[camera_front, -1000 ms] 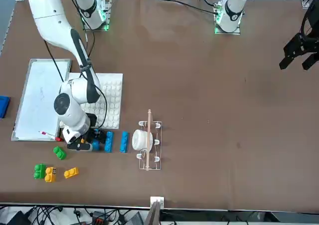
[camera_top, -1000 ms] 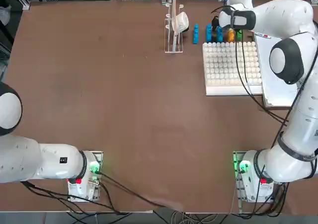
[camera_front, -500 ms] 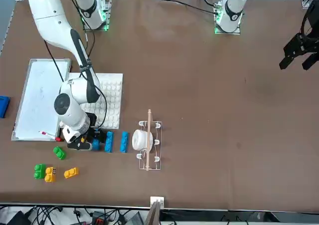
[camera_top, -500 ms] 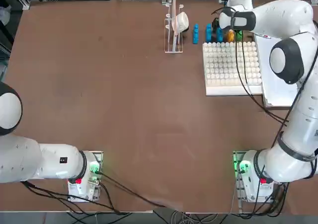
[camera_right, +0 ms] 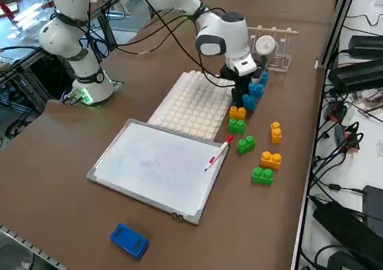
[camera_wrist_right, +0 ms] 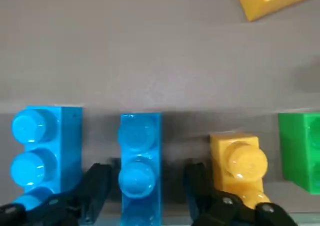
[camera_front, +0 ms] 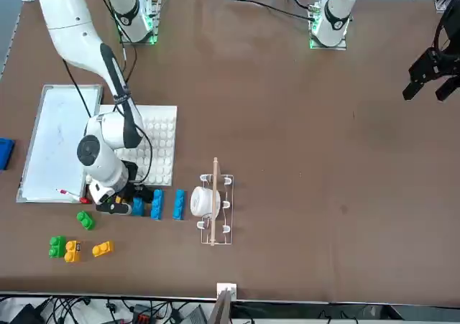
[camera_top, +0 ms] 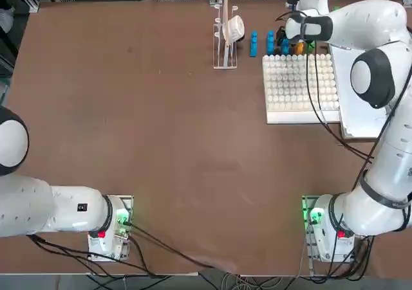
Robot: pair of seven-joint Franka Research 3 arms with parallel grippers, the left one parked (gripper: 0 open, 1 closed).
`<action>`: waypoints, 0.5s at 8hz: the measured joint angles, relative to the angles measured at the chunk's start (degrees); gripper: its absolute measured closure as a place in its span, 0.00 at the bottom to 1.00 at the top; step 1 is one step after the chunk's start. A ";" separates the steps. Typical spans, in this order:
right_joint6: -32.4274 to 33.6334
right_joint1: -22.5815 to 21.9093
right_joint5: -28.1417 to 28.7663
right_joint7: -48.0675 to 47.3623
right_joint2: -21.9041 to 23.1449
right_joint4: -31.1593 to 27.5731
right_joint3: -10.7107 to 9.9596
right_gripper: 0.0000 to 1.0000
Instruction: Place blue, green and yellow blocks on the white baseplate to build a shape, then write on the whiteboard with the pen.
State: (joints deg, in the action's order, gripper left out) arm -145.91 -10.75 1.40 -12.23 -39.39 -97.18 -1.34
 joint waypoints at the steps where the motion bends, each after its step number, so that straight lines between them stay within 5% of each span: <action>1: 0.00 0.05 0.00 0.00 0.05 0.00 0.00 0.37; 3: 0.04 0.05 0.00 0.05 0.11 0.00 0.01 0.58; 4: 0.20 0.05 0.00 0.16 0.16 -0.01 0.02 0.59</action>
State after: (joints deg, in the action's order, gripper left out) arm -145.72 -10.70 1.40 -12.07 -39.23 -97.18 -1.32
